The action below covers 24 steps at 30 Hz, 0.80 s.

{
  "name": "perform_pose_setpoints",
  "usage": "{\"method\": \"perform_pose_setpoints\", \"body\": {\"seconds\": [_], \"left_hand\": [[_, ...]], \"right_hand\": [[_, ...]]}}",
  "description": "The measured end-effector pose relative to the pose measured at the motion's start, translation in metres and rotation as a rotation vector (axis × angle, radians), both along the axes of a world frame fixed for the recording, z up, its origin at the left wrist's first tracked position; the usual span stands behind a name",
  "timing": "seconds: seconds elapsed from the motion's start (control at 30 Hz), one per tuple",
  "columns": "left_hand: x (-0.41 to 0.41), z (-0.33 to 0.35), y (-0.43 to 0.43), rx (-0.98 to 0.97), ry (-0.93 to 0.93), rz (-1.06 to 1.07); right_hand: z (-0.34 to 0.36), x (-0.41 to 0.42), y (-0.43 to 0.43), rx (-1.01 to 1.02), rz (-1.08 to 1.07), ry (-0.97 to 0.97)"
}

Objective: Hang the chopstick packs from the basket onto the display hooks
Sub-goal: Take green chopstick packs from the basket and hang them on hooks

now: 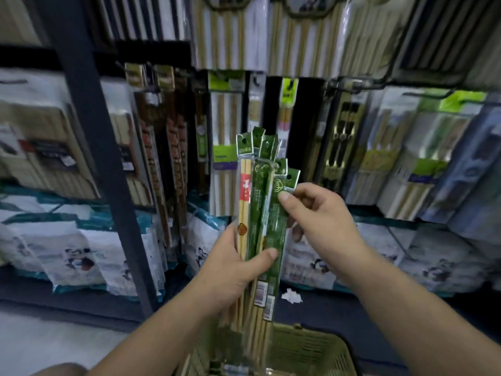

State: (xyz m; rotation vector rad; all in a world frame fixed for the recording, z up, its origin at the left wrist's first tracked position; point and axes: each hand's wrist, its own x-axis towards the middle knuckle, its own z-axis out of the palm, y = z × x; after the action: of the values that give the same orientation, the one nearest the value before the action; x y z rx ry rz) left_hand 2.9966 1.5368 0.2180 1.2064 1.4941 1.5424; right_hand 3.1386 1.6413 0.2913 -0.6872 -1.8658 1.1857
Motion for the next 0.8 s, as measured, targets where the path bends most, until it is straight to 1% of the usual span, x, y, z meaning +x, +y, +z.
{"method": "perform_pose_setpoints", "body": {"seconds": [0.1,0.2,0.3,0.4,0.53,0.67,0.8], "left_hand": [[-0.005,0.031,0.018,0.075,0.036,0.009],[-0.011,0.054,0.033,0.148,0.074,0.021],[-0.014,0.067,0.043,0.183,0.11,0.048],[-0.014,0.068,0.048,0.185,0.153,0.071],[-0.017,0.067,0.053,0.186,0.165,0.124],[-0.022,0.076,0.053,0.121,0.098,0.135],[-0.029,0.079,0.052,0.095,0.104,0.124]], "right_hand": [[0.034,-0.011,0.009,0.007,-0.05,0.111],[0.056,-0.02,0.016,-0.054,-0.071,0.214],[0.071,-0.025,0.021,-0.084,-0.07,0.261],[0.079,-0.025,0.026,-0.093,-0.092,0.272],[0.079,-0.024,0.033,-0.076,-0.157,0.286],[0.086,-0.02,0.044,-0.056,-0.256,0.344],[0.097,-0.016,0.055,-0.075,-0.294,0.381]]}}
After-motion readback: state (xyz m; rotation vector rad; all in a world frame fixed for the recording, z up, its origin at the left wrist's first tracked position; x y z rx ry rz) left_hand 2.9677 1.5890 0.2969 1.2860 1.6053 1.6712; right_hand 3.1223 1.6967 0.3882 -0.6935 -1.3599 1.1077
